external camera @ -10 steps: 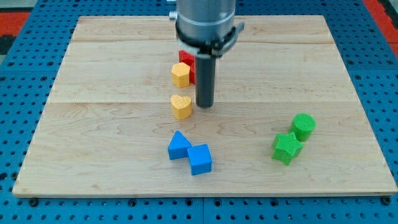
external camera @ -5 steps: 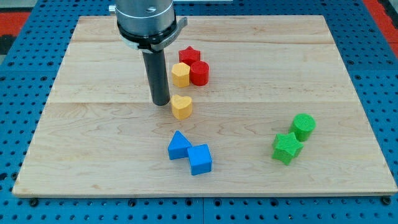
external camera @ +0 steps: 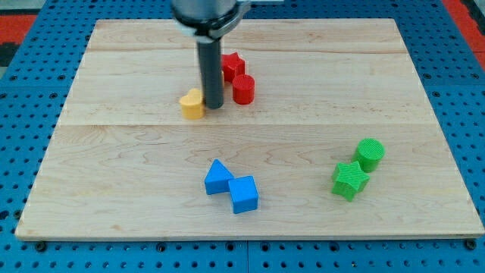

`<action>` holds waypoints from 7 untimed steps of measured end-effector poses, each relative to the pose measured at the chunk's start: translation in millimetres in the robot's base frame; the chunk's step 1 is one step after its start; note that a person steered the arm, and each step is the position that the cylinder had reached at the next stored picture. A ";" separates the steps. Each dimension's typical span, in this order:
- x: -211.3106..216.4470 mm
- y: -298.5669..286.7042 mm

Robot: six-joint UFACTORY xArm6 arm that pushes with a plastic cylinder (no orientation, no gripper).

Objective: Move the yellow heart closer to the group of blocks

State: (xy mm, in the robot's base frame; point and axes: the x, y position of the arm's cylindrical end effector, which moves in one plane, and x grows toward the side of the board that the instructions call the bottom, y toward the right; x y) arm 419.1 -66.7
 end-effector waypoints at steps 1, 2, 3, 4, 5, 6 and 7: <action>25.8 -66.3; 36.8 -125.2; 18.4 -210.2; 5.1 -172.6; -30.2 -78.2; -13.3 -36.8; 17.4 -91.1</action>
State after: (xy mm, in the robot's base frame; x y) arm 436.5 -157.8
